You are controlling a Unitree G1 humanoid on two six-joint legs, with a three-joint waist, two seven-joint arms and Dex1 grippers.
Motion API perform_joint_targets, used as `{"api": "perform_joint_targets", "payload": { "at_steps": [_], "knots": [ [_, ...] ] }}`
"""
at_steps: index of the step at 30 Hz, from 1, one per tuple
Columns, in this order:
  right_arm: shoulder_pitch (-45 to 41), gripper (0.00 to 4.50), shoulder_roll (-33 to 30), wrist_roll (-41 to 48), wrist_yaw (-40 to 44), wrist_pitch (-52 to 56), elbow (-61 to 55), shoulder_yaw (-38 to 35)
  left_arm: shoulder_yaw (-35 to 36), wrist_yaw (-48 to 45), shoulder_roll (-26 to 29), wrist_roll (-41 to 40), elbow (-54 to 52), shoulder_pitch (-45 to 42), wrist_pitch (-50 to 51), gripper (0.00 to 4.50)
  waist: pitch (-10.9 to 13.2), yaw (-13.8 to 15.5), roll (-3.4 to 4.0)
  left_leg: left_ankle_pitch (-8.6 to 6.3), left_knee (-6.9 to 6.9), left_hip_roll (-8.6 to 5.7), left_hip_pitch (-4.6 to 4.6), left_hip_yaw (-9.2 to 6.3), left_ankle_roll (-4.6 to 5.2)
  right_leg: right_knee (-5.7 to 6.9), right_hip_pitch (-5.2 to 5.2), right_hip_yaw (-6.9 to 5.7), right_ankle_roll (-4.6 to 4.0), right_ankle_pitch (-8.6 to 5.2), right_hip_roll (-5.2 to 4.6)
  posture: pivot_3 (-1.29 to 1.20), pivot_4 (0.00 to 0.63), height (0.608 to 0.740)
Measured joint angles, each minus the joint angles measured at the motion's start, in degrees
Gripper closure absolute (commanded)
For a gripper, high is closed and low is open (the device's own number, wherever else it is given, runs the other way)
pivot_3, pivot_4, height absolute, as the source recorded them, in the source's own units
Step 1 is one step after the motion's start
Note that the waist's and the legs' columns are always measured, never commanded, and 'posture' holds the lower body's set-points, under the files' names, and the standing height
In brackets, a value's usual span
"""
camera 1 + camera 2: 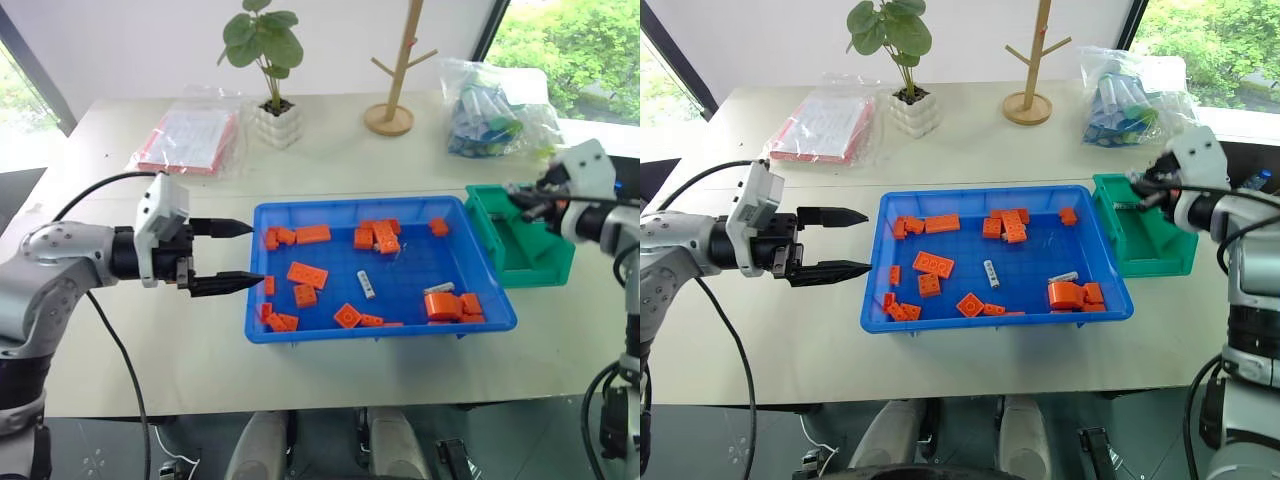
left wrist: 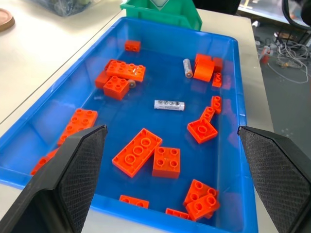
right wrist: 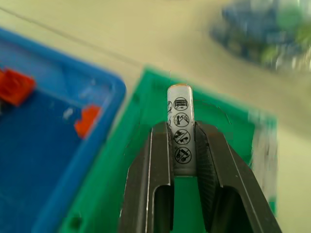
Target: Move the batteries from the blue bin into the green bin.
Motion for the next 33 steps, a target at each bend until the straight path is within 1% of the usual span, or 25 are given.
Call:
{"api": "perform_joint_targets", "payload": {
  "at_steps": [4,5,7,8,9,12,14,17,19,21,23,27,30,33],
  "knots": [
    [1.6,4.4,0.04,0.91,-2.72,2.01,-2.46,-1.02,-0.22,-0.27,-0.51,0.14,0.64,-1.05,-0.28,0.0,0.01,0.03,0.01,0.0,0.03,0.0,0.0,0.0,0.01,0.0,0.01,0.01,0.0,0.0,0.0,0.0,0.15,0.692],
    [1.77,3.38,-0.04,0.93,-3.16,2.37,-2.9,-1.19,-0.22,-0.29,-0.52,0.25,0.69,-1.21,-0.36,0.0,0.0,0.09,0.01,0.0,0.03,0.0,0.0,-0.01,0.01,0.0,0.02,0.01,0.0,-0.01,0.01,0.0,0.15,0.692],
    [2.41,2.63,-0.25,0.84,-4.42,2.47,-3.33,-1.19,-0.28,-0.3,-0.76,0.49,1.25,-1.8,-0.4,0.0,0.0,0.3,0.01,0.0,0.03,-0.01,0.0,-0.01,0.01,-0.01,0.02,0.01,0.0,-0.01,0.01,0.0,0.15,0.692],
    [2.45,2.03,-0.44,0.81,-4.81,2.36,-3.24,-1.08,-0.28,-0.29,-0.78,0.58,1.52,-2.01,-0.41,0.0,0.0,0.35,0.01,0.0,0.03,-0.01,0.0,-0.01,0.01,-0.01,0.02,0.01,0.0,-0.01,0.0,0.0,0.15,0.692],
    [2.42,1.61,-0.76,0.82,-4.99,2.22,-3.22,-1.06,-0.28,-0.3,-0.78,0.63,1.54,-2.07,-0.43,0.0,0.0,0.37,0.01,0.0,0.03,-0.01,0.0,-0.01,0.02,-0.01,0.02,0.01,0.0,-0.01,0.0,0.0,0.15,0.692],
    [0.86,1.61,-2.01,1.07,-5.11,1.75,-3.06,-0.99,-0.27,-0.35,-0.78,0.73,1.55,-2.07,-0.43,0.0,0.01,0.38,0.0,0.0,0.03,-0.01,-0.01,-0.01,0.02,-0.02,0.02,0.01,0.0,-0.01,0.0,0.0,0.15,0.692],
    [-2.15,1.61,-2.51,2.48,-4.98,3.2,-3.39,-0.81,-0.25,-0.32,-0.77,0.73,1.45,-2.03,-0.42,0.0,0.01,0.11,0.01,0.0,0.03,0.0,0.0,-0.01,0.02,-0.02,0.01,0.01,0.0,-0.01,0.01,0.0,0.15,0.692],
    [-6.86,1.61,-1.85,5.2,-5.41,8.51,-7.44,-0.22,-0.19,-0.23,-0.73,0.72,1.35,-2.0,-0.34,0.0,0.01,-0.09,0.01,-0.01,0.01,0.03,0.0,-0.07,0.02,-0.02,0.01,0.01,-0.01,-0.01,0.04,0.0,0.15,0.692],
    [-9.61,1.61,1.74,8.1,-6.57,14.49,-12.48,0.27,-0.19,-0.1,-0.74,0.72,1.3,-2.0,-0.2,0.0,0.0,-0.21,-0.02,-0.01,0.01,0.06,0.0,-0.1,0.02,-0.02,0.01,0.0,0.0,-0.01,0.08,0.0,0.15,0.692],
    [-10.11,1.61,5.22,11.1,-7.64,20.54,-16.96,1.85,-0.19,0.01,-0.73,0.71,1.21,-2.0,-0.09,0.0,0.0,-0.04,-0.02,-0.01,0.01,0.05,-0.02,-0.12,0.02,-0.02,0.01,0.01,0.0,-0.01,0.08,0.0,0.15,0.692],
    [-9.94,1.61,8.16,13.26,-8.66,25.81,-20.06,3.03,-0.17,0.08,-0.72,0.71,1.21,-2.0,0.0,0.0,0.0,0.27,-0.02,-0.01,0.03,0.01,-0.04,-0.12,0.03,-0.02,0.0,0.01,0.0,-0.01,0.04,0.0,0.15,0.692],
    [-6.63,1.61,17.59,17.49,-11.34,37.35,-28.79,4.71,-0.13,0.1,-0.65,0.72,1.19,-2.0,0.13,0.0,-0.03,0.56,-0.06,-0.01,0.03,-0.03,-0.06,-0.17,0.03,-0.04,0.02,0.0,0.0,-0.01,0.03,0.0,0.15,0.692],
    [-3.55,1.61,20.25,19.13,-12.8,41.82,-31.35,5.88,-0.13,0.1,-0.64,0.72,1.18,-2.01,0.14,0.0,-0.03,0.51,-0.06,-0.01,0.06,-0.06,-0.05,-0.15,0.03,-0.04,0.03,0.0,0.0,-0.01,0.02,0.0,0.15,0.692],
    [-1.16,1.61,21.4,20.56,-14.06,42.55,-31.55,6.87,-0.13,0.02,-0.64,0.74,1.18,-2.02,0.14,0.0,-0.03,0.39,-0.06,-0.02,0.06,-0.03,-0.03,-0.14,0.03,-0.03,0.02,0.0,0.0,-0.01,0.03,0.0,0.15,0.692]
  ]
}}
